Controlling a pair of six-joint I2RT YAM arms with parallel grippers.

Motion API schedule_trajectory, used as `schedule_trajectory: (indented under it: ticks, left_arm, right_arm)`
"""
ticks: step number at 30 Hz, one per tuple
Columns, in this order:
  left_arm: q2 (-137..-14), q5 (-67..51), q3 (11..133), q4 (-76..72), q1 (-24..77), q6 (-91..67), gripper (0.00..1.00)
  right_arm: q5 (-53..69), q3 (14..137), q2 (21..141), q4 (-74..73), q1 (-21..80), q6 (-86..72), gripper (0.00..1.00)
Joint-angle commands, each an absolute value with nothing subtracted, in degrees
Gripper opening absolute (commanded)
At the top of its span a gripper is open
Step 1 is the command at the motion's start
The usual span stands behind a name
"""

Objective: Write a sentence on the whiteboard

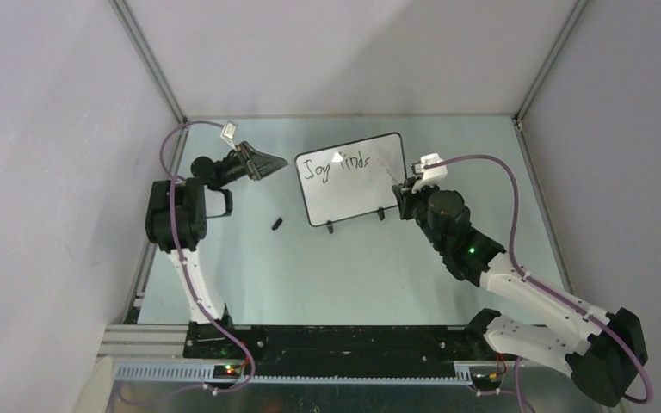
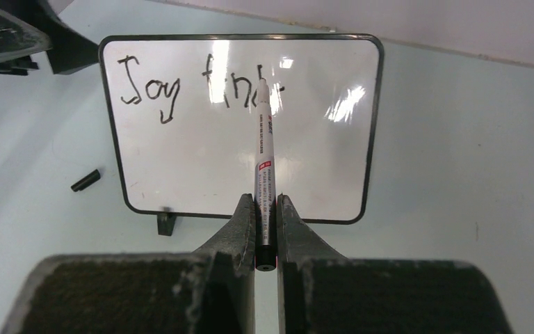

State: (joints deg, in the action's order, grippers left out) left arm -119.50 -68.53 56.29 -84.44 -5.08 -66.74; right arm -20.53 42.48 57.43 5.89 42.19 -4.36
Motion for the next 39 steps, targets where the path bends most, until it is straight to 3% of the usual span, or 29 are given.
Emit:
schedule_trajectory:
  ticks: [1,5,10,15,17,21,23,25,27,34,39]
  left_arm:
    - [-113.7,-63.5,53.5,-87.4,-6.8,-62.1,0.99]
    - [-108.7,-58.5,48.3,-83.9,-8.6,-57.3,0.99]
    - [-96.7,-46.6,39.0,-68.0,-9.7,-45.8,0.99]
    - [-83.3,-31.0,35.8,-39.5,-9.6,-32.2,1.00]
    - [-79.5,-28.3,35.5,-35.5,-9.8,-30.3,0.99]
    - [-78.7,-24.5,35.8,-33.7,-13.7,-37.0,0.99]
    - [-82.5,-30.9,34.9,-41.3,-16.7,-44.0,0.99]
    - [-87.1,-36.7,33.0,-59.2,-17.9,-55.3,0.99]
    - [-89.2,-38.5,32.4,-68.9,-17.3,-57.1,0.99]
    - [-79.6,-28.1,30.0,-47.3,-10.2,-39.9,0.99]
    - [-64.5,-14.3,28.3,-29.7,-6.1,-25.7,0.99]
  right_arm:
    - [-21.6,41.1,54.5,9.4,40.9,-5.1,0.00]
    - [-21.1,40.3,53.7,10.1,40.5,-5.6,0.00]
    - [-21.0,39.2,52.9,10.7,40.0,-6.0,0.00]
    - [-21.0,38.4,53.1,11.0,39.5,-6.4,0.00]
    - [-20.6,37.9,53.2,11.5,39.5,-6.6,0.00]
    - [-19.8,37.2,53.9,12.7,39.7,-6.8,0.00]
    - [-20.6,37.2,54.1,12.7,40.0,-6.6,0.00]
    - [-21.1,37.2,53.9,12.5,40.4,-6.3,0.00]
    - [-21.5,37.2,53.7,12.4,40.7,-6.0,0.00]
    - [-22.7,37.2,54.5,12.7,41.6,-5.3,0.00]
    - [-23.8,37.1,55.5,13.0,42.3,-4.6,0.00]
